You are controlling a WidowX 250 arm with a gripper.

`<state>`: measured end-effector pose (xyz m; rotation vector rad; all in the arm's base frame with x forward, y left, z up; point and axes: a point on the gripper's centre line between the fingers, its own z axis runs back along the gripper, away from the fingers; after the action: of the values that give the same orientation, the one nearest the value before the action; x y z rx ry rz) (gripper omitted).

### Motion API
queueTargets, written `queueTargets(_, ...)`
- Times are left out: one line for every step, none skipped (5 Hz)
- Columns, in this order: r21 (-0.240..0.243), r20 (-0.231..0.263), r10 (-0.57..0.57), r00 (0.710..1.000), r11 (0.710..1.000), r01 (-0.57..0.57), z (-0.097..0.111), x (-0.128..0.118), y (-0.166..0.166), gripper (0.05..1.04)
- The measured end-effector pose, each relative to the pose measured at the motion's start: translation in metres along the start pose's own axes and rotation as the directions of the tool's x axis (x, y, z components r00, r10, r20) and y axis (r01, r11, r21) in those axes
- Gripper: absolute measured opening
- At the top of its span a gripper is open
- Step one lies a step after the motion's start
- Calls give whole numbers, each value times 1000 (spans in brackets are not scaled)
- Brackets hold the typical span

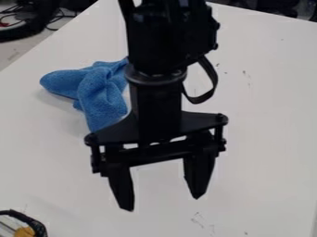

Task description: Move the cloth to the left of the table

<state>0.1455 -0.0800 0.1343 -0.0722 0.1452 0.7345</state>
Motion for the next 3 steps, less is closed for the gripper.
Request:
queueTargets(13,-7,-4,1000,1000,4,-3,0,1,1000)
queueTargets(33,-35,2,999,999,-1,-10,26,8,1000)
queueTargets(71,26,-47,999,996,45,-2,60,10,1000)
